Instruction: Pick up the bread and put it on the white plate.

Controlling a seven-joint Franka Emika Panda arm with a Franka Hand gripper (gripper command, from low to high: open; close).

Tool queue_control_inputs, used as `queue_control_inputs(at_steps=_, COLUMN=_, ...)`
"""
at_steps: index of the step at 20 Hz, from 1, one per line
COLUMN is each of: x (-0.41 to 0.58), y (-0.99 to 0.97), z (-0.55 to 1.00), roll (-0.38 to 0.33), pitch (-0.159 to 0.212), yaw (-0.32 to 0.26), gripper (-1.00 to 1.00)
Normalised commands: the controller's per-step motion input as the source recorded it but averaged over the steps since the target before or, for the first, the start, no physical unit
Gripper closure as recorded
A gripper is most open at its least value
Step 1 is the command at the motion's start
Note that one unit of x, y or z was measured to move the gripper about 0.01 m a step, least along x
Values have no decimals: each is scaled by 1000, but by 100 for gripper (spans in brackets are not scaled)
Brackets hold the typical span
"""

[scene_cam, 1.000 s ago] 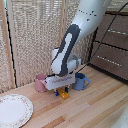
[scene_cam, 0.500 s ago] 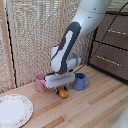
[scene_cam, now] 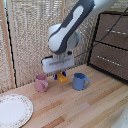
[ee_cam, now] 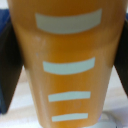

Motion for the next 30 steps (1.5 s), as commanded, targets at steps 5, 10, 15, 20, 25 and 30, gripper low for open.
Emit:
queue_control_inputs(at_steps=5, x=188, y=798, z=938, roll=5, pitch=31, yaw=-9, gripper=100)
queue_control_inputs(at_steps=10, x=210, y=781, z=802, roll=15, pitch=0, yaw=-65, gripper=100)
queue_control_inputs(at_steps=15, x=133, y=786, z=367, roll=6, pitch=1, yaw=-101, gripper=100)
queue_control_inputs(at_steps=20, x=143, y=849, z=27, roll=0, pitch=18, yaw=-104, gripper=100)
queue_control_inputs(at_steps=25, x=193, y=898, z=-72, roll=0, pitch=14, yaw=-89, gripper=100)
queue_control_inputs(at_steps=30, x=257, y=922, z=-237, roll=-1, pitch=1, yaw=-78, gripper=100)
